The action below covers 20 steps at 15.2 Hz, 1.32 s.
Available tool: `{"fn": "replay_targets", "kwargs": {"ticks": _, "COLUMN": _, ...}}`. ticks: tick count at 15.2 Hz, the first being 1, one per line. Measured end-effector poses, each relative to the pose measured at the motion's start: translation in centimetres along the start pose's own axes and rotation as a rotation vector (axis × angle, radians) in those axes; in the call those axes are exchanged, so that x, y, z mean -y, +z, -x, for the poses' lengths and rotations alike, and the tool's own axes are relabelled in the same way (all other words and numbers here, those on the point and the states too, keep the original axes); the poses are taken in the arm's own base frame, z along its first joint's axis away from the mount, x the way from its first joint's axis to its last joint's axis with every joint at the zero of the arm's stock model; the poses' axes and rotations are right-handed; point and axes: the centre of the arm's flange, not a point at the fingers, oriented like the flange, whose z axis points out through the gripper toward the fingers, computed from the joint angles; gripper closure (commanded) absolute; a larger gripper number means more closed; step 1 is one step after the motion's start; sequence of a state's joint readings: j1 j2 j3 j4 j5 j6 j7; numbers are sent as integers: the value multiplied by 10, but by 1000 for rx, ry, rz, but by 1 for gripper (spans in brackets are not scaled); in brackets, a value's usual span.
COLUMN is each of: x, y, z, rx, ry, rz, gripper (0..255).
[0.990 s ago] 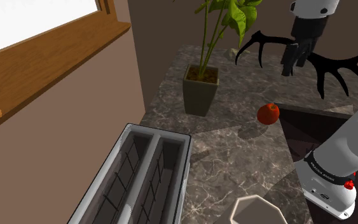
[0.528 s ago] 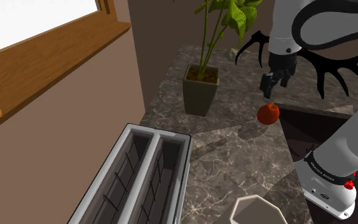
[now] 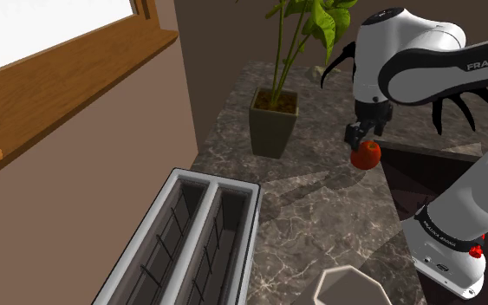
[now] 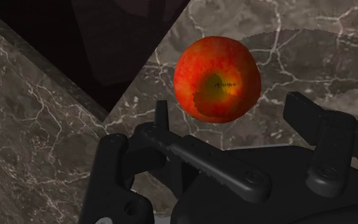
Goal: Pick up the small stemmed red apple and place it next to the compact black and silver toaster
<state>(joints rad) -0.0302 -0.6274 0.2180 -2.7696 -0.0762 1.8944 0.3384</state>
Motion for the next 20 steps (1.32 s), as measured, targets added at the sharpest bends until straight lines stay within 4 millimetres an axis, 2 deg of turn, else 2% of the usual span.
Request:
{"fn": "replay_targets", "kwargs": {"ticks": 3, "x": 0, "y": 16, "z": 0, "rx": 0, "ry": 0, "rz": 0, "gripper": 0}}
{"fn": "replay_targets", "kwargs": {"ticks": 9, "x": 1, "y": 19, "z": 0, "rx": -1, "ry": 0, "rz": 0, "gripper": 0}}
{"fn": "replay_targets", "kwargs": {"ticks": 10, "x": 1, "y": 19, "z": 0, "rx": -1, "ry": 0, "rz": 0, "gripper": 255}}
{"fn": "replay_targets", "kwargs": {"ticks": 20, "x": 1, "y": 18, "z": -1, "rx": -3, "ry": 0, "rz": -1, "gripper": 255}}
